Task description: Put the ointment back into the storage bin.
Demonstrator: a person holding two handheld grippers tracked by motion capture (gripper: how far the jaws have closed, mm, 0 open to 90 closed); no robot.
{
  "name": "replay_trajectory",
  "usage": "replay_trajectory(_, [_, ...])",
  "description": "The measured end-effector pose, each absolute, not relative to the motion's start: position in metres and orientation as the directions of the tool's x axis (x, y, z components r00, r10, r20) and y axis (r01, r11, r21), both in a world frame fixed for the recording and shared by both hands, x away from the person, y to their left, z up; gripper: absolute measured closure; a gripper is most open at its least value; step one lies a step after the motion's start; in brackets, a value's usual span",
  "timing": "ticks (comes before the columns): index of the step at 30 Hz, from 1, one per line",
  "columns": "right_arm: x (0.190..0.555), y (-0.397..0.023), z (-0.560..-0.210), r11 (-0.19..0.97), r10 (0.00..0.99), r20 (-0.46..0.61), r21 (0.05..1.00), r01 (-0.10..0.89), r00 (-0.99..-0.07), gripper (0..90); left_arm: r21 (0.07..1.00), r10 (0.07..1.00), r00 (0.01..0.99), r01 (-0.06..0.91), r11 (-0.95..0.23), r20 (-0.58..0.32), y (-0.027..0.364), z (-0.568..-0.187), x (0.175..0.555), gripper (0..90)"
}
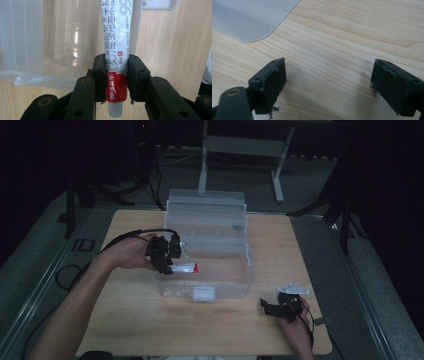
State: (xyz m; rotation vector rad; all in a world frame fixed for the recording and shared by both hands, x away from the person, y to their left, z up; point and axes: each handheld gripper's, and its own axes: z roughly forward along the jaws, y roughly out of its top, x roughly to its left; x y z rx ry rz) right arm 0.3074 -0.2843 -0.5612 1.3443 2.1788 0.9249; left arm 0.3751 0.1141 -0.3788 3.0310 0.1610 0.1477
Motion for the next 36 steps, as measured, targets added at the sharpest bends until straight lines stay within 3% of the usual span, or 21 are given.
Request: replay_trajectory(36, [0.307,-0.284,-0.561,0.313,0.895,-0.005,0.722,0.618,-0.447,12.8,0.061,0.111,0.990,0.106,-0.992,0.084,0.107,-0.396,0.383,70.7])
